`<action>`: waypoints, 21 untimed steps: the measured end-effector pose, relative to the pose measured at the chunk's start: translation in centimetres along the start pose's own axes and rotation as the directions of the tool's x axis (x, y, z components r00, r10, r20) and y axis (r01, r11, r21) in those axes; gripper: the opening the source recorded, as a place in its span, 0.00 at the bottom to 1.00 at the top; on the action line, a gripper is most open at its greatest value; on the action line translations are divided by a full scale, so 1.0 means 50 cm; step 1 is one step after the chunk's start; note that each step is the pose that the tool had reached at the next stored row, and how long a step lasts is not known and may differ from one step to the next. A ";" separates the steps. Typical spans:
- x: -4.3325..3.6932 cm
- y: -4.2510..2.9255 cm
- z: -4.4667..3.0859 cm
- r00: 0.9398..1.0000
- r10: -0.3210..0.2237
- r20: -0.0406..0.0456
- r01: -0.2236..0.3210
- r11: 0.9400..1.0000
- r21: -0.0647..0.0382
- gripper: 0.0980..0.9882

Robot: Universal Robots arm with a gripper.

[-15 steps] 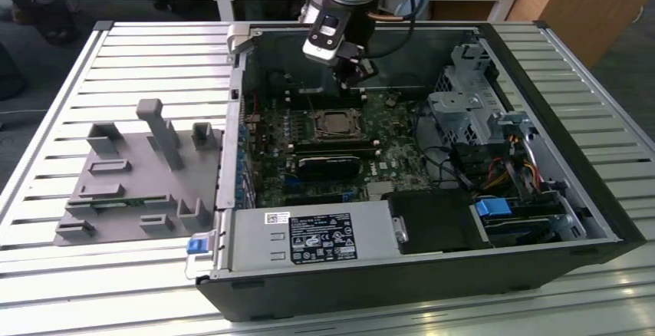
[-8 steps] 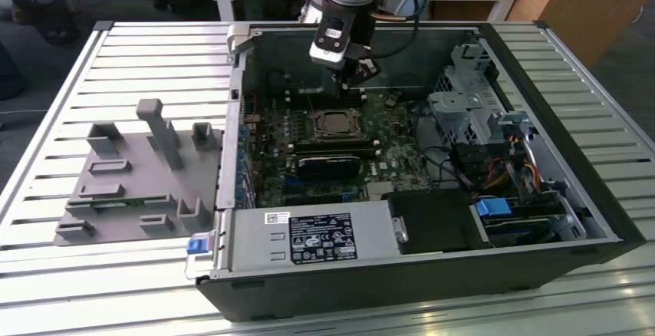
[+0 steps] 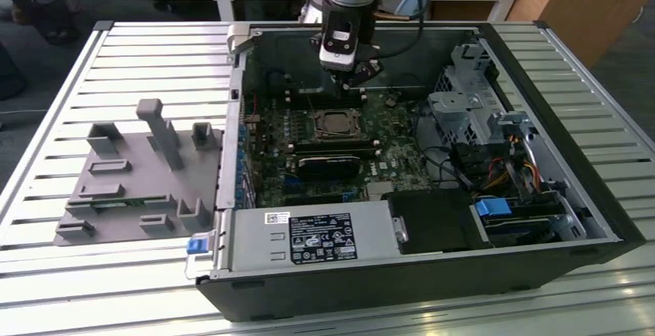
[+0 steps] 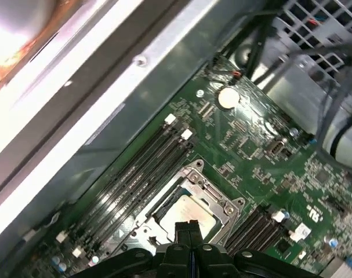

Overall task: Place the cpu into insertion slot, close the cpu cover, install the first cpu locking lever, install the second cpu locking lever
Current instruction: 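Install the first cpu locking lever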

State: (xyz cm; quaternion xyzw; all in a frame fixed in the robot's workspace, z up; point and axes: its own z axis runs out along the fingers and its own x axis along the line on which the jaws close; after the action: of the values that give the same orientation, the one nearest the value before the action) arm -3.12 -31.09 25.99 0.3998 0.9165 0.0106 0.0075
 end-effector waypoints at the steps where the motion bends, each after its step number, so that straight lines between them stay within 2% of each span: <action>1: 0.000 0.000 0.000 1.000 -0.019 0.000 0.019 1.000 0.000 0.01; 8: 0.000 0.000 0.000 0.994 -0.111 -0.003 0.111 0.994 -0.001 0.01; 11: 0.001 -0.001 0.000 0.987 -0.159 -0.004 0.159 0.987 -0.001 0.01; 16: 0.001 -0.001 0.000 0.969 -0.247 -0.006 0.247 0.969 -0.002 0.01; 21: 0.001 -0.001 0.001 0.942 -0.335 -0.008 0.335 0.942 -0.003 0.01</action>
State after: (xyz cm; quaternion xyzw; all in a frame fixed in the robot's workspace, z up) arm -3.17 -31.09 25.96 0.2382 0.9711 0.0117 0.0056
